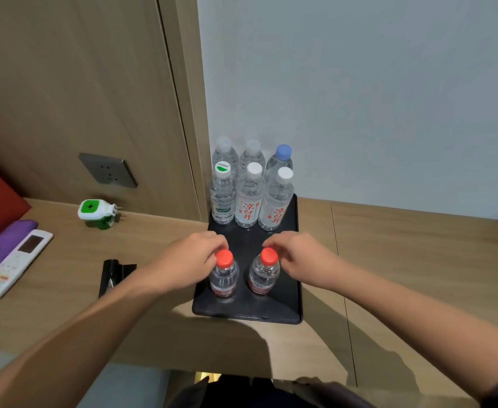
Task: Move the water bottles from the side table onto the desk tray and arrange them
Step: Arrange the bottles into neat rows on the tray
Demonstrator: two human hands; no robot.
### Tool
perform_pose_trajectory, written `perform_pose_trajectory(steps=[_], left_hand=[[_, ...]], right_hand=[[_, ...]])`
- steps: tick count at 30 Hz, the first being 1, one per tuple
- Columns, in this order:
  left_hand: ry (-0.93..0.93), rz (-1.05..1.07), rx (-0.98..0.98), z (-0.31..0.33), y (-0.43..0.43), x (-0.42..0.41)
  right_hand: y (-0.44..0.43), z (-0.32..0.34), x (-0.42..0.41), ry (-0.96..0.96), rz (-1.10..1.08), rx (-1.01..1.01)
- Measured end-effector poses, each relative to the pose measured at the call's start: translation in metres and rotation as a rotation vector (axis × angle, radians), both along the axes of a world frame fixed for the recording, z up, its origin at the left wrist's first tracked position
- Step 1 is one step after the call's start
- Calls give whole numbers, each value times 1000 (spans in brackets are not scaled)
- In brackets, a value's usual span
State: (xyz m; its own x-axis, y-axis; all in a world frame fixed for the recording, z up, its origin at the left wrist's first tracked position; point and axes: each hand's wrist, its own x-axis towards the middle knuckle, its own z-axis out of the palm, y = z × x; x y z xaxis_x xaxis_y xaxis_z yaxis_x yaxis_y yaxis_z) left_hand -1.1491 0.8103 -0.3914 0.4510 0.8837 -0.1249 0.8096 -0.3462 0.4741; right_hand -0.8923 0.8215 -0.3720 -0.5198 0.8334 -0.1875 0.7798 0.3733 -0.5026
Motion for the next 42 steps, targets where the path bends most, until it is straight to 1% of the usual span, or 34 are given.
perform_pose_trajectory(steps=[5,11,14,21,25,30,35,42], left_hand=[[83,-27,1,7,-12,5],[187,-38,-20,9,-13,16],[204,-31,-13,8,-11,19],[221,-25,-8,10,17,17],[324,-16,50,13,40,14],[375,24,48,11,60,13],[459,109,78,13,69,17],[448,-30,50,19,73,12]], right_hand=[[0,0,-2,-93,67,9],[3,-2,-9,-254,151,105],[4,-6,-11,-333,191,143],[22,-6,-15,-304,166,154],[38,-5,-22,-312,138,144],[53,-5,-29,-293,107,143],[63,-7,-39,-319,3,167],[69,-9,-42,-327,-11,152]])
